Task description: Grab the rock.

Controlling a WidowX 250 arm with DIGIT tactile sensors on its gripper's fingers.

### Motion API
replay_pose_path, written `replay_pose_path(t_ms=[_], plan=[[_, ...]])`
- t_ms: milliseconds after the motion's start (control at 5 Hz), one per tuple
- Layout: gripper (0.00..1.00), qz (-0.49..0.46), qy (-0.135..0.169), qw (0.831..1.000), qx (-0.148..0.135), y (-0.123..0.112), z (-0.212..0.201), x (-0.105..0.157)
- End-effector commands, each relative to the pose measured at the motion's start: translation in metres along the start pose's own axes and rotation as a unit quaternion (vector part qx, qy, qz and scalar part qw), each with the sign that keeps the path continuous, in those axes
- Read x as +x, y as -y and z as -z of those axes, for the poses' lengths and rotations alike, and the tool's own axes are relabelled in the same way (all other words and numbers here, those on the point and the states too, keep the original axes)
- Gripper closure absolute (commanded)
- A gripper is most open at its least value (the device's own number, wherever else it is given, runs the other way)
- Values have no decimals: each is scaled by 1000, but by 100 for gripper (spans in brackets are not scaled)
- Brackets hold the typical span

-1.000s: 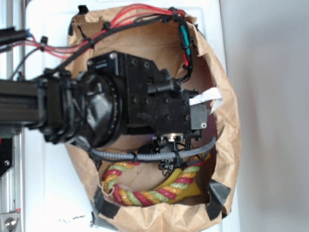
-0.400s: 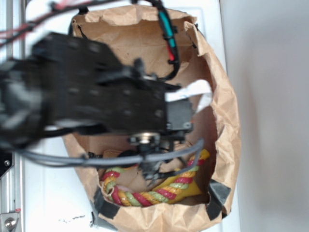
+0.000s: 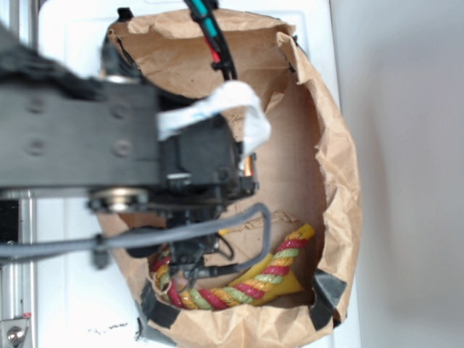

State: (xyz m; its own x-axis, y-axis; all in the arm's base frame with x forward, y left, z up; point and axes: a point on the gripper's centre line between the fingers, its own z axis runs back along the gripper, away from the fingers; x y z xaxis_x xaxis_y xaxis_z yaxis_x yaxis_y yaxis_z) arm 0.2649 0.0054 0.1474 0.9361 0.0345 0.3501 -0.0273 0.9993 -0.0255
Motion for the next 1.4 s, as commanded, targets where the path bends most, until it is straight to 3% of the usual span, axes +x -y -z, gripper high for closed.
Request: replay_pose_path(t_ms=[0,200,400,600,1000,1200], plan=[[100,-2,4,1000,25,-6,-56,26],[100,-12,-29,999,37,-6,-67,31],[100,-13,-39,998,52,-3,-76,34],[100,-12,-37,997,64,-6,-73,33],[100,-14,-16,998,61,-6,-60,32],[100,-12,-33,997,67,-6,-55,31]])
